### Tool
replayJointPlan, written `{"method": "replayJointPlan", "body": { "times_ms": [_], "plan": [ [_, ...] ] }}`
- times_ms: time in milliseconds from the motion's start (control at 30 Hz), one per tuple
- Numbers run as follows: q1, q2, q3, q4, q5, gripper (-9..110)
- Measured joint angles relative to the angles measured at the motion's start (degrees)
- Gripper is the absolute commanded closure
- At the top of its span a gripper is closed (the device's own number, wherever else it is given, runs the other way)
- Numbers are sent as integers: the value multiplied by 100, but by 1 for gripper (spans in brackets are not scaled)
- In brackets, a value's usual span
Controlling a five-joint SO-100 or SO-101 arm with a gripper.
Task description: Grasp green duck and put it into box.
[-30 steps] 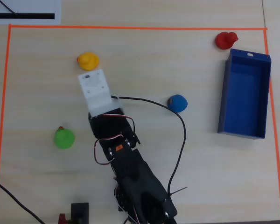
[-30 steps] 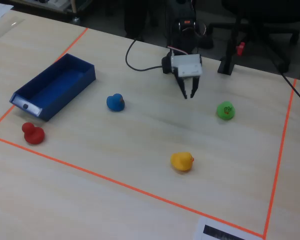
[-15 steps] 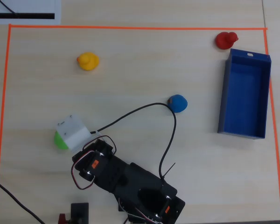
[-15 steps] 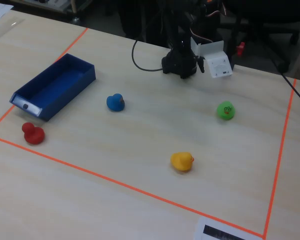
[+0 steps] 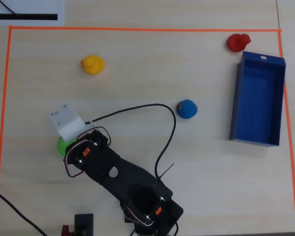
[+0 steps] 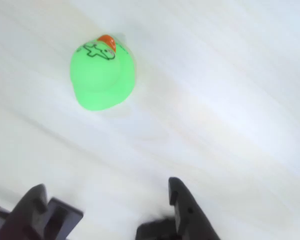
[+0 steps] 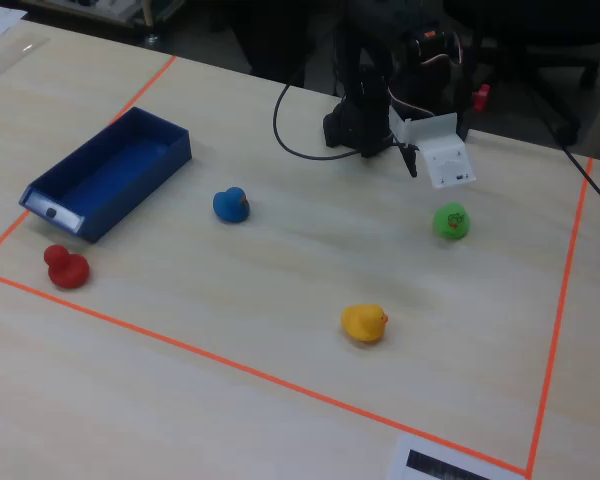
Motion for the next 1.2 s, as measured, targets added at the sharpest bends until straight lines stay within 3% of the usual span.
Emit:
{"method": "replayJointPlan", "body": {
  "times_ms": [500,1200],
  "plan": [
    [-193,-1986,-747,-1371,668,68],
    [-211,-3129,-879,-1846,782,68]
  ]
}}
